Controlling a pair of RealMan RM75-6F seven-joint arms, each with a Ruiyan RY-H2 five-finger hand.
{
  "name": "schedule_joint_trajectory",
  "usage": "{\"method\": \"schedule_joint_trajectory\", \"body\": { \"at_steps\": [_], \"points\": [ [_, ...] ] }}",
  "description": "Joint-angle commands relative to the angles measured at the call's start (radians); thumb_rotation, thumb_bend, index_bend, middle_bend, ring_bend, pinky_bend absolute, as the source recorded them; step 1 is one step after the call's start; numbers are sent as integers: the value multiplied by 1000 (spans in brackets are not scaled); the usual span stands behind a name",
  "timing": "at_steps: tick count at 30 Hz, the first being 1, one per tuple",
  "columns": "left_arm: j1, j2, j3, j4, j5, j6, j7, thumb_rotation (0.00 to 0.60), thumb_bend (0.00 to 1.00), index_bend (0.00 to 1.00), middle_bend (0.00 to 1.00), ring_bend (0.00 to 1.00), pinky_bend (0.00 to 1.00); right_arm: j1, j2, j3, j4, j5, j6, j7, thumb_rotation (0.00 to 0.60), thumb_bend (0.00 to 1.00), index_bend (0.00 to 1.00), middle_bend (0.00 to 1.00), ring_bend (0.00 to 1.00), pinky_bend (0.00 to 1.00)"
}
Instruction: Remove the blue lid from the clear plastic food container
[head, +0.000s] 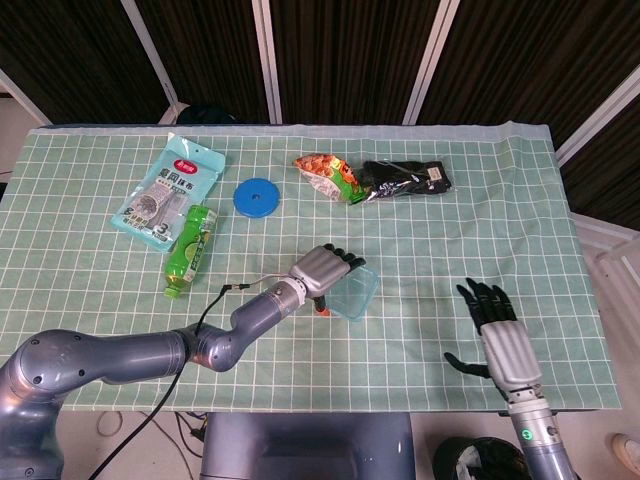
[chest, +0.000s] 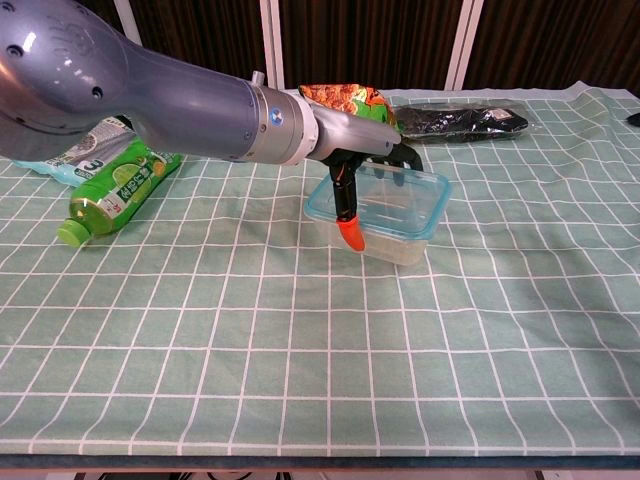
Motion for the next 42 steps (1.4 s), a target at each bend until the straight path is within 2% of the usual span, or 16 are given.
{"method": "schedule_joint_trajectory", "body": {
  "at_steps": [1, 5, 19, 42],
  "points": [
    [-11, 2, 9, -10, 6, 4, -24, 600, 99, 138, 168, 200, 354, 36, -85, 2, -7, 16, -42, -81, 600, 266, 0, 0, 0, 0],
    [-26, 2, 28, -16, 9, 11, -44, 600, 100, 138, 168, 200, 354, 58, -166, 14, 4, 43, -60, -135, 600, 266, 0, 0, 0, 0],
    [-79, -10, 71, -35, 6, 13, -85, 600, 99, 138, 171, 200, 355, 87, -310, 30, 44, 70, -53, -182, 600, 266, 0, 0, 0, 0],
    [-125, 2, 110, -86, -7, 40, -121, 600, 99, 138, 171, 200, 355, 113, -394, 45, 96, 96, -53, -175, 600, 266, 0, 0, 0, 0]
  ]
}}
